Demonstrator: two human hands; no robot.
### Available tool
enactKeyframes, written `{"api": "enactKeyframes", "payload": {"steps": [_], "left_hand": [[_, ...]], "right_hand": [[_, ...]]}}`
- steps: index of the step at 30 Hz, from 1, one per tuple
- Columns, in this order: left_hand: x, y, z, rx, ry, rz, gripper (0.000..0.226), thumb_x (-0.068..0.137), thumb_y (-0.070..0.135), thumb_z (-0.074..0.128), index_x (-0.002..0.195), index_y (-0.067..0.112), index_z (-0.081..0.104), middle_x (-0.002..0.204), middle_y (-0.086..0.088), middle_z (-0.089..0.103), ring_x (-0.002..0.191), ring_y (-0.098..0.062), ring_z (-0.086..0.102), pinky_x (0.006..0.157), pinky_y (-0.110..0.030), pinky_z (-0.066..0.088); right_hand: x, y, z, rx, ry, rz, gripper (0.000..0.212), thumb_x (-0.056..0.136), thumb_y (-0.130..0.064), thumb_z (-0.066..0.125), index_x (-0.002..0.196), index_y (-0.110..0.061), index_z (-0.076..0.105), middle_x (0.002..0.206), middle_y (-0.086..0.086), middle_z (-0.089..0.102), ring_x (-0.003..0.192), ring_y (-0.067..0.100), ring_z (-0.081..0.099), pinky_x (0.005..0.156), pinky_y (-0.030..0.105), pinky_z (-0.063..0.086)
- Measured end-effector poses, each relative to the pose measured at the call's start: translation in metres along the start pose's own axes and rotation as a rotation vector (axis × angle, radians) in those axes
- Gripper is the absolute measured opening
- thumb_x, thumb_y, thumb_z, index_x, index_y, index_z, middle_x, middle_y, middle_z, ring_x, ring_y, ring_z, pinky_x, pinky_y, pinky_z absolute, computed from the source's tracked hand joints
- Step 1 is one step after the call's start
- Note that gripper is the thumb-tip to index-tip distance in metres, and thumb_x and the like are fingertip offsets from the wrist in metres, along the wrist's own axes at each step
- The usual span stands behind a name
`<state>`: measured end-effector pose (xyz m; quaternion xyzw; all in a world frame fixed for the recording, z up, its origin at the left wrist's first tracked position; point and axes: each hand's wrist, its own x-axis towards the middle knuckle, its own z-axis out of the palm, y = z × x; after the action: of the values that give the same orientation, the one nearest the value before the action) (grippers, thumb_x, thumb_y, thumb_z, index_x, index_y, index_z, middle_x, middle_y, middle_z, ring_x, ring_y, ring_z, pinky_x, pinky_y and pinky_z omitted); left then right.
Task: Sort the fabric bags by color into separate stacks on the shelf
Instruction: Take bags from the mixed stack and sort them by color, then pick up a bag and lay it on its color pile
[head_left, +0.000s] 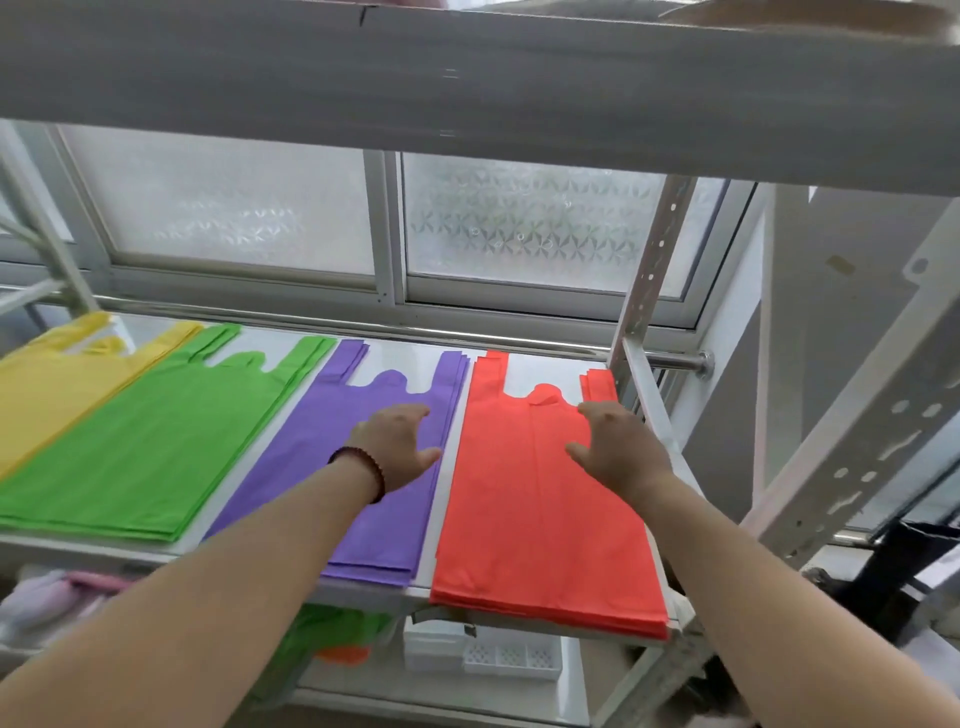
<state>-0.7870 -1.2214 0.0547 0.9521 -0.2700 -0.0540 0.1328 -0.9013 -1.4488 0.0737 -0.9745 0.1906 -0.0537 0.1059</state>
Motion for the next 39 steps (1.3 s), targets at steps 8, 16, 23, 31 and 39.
{"api": "enactKeyframes", "payload": {"steps": [8,16,23,31,39], "left_hand": [[0.012,-0.048,-0.063,0.207,0.007,-0.156,0.065,0.084,0.039,0.058,0.14,0.013,0.036,0.144,-0.008,0.04,0.132,-0.026,0.041,0.107,-0.041,0.037],[-0.034,-0.109,-0.112,0.202,0.078,-0.259,0.06,0.087,0.032,0.057,0.139,0.009,0.037,0.145,-0.013,0.04,0.132,-0.028,0.04,0.108,-0.037,0.036],[-0.115,-0.207,-0.158,0.195,0.096,-0.437,0.063,0.088,0.033,0.057,0.142,0.011,0.034,0.147,-0.012,0.036,0.133,-0.028,0.038,0.109,-0.04,0.035],[-0.228,-0.333,-0.204,0.169,0.149,-0.62,0.057,0.088,0.031,0.058,0.137,0.009,0.04,0.143,-0.012,0.042,0.129,-0.027,0.043,0.103,-0.033,0.037],[-0.334,-0.456,-0.237,0.161,0.22,-0.757,0.056,0.088,0.033,0.057,0.137,0.011,0.041,0.143,-0.012,0.042,0.129,-0.028,0.043,0.106,-0.037,0.038]], "right_hand": [[0.066,-0.075,-0.027,-0.14,-0.148,-0.231,0.053,0.082,-0.027,0.062,0.131,-0.012,0.049,0.13,0.008,0.057,0.12,0.027,0.052,0.096,0.037,0.047],[0.062,-0.199,-0.016,-0.106,-0.136,-0.473,0.059,0.083,-0.026,0.061,0.138,-0.015,0.044,0.135,0.006,0.054,0.124,0.026,0.05,0.099,0.038,0.045],[0.032,-0.336,0.002,-0.123,-0.125,-0.691,0.058,0.087,-0.025,0.059,0.14,-0.015,0.04,0.139,0.007,0.051,0.127,0.026,0.048,0.1,0.035,0.044],[-0.021,-0.521,0.036,-0.057,-0.148,-0.898,0.059,0.084,-0.025,0.06,0.139,-0.016,0.042,0.14,0.008,0.051,0.127,0.026,0.048,0.103,0.038,0.043],[-0.086,-0.685,0.072,0.042,-0.143,-1.054,0.046,0.085,-0.021,0.06,0.129,-0.011,0.052,0.128,0.011,0.059,0.118,0.03,0.055,0.096,0.038,0.049]]}}
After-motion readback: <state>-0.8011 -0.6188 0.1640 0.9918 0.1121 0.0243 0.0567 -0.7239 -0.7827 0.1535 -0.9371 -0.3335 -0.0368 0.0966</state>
